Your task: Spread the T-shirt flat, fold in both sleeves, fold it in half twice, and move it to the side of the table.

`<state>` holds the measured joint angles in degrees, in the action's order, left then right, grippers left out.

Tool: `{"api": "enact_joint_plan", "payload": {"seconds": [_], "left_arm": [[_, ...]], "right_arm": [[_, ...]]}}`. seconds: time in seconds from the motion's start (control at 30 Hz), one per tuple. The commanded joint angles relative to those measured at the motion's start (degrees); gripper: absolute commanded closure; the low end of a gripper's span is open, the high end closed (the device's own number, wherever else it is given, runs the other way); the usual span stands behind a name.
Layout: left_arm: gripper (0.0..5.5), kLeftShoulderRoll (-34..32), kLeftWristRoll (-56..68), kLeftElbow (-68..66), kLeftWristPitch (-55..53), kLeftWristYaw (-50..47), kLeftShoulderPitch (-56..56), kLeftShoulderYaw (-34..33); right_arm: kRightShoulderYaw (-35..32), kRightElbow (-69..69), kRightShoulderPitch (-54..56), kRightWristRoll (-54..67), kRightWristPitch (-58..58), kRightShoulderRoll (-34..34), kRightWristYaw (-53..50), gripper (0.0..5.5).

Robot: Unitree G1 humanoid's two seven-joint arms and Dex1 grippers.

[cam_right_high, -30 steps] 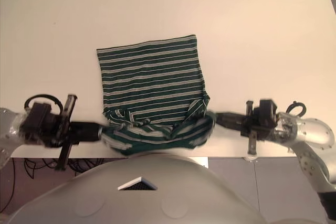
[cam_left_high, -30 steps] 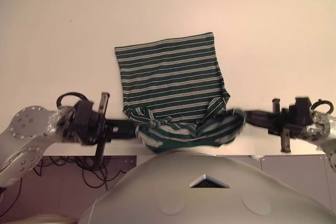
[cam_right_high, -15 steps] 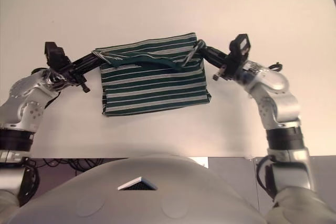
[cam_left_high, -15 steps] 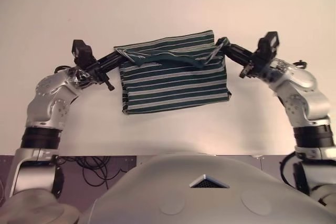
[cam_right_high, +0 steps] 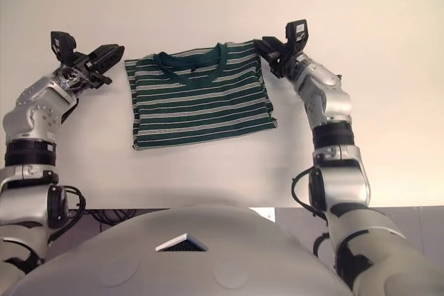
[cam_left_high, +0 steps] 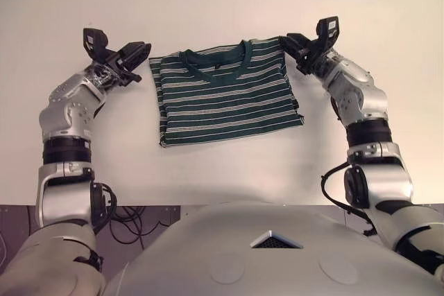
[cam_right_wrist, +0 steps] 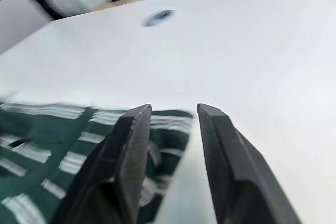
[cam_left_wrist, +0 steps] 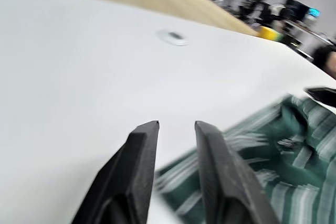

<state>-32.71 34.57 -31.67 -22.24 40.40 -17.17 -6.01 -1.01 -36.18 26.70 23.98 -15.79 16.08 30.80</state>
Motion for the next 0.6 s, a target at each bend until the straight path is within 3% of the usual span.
{"api": "enact_joint_plan", "payload": {"seconds": [0.03, 0.17, 0.27, 0.47, 0.6], "left_arm": [[3.52, 0.48, -2.90, 0.48, 0.91, -0.46, -0.65, -1.83], [3.30, -0.50, -8.30, 17.78, 16.72, 9.75, 8.84, 2.15], [3.30, -4.34, -23.34, 23.14, 33.33, 12.21, 14.09, 9.81], [3.30, -11.14, -58.80, 11.74, 50.54, 2.89, 7.58, 24.82], [3.30, -11.87, -82.35, 2.32, 58.70, -9.52, -3.90, 37.18]], "right_arm": [[-0.61, 0.87, -0.09, -2.67, 3.25, -0.29, 1.46, 3.13], [4.03, 12.96, -7.58, -8.60, 17.16, 3.33, 10.46, 2.51], [10.50, 17.06, -11.91, -21.14, 28.28, 9.41, 12.17, 2.51], [23.36, 16.74, -12.73, -46.44, 40.38, 20.66, 12.07, 2.51], [30.15, 24.98, -17.92, -45.37, 40.94, 26.41, 25.54, 2.51]]}}
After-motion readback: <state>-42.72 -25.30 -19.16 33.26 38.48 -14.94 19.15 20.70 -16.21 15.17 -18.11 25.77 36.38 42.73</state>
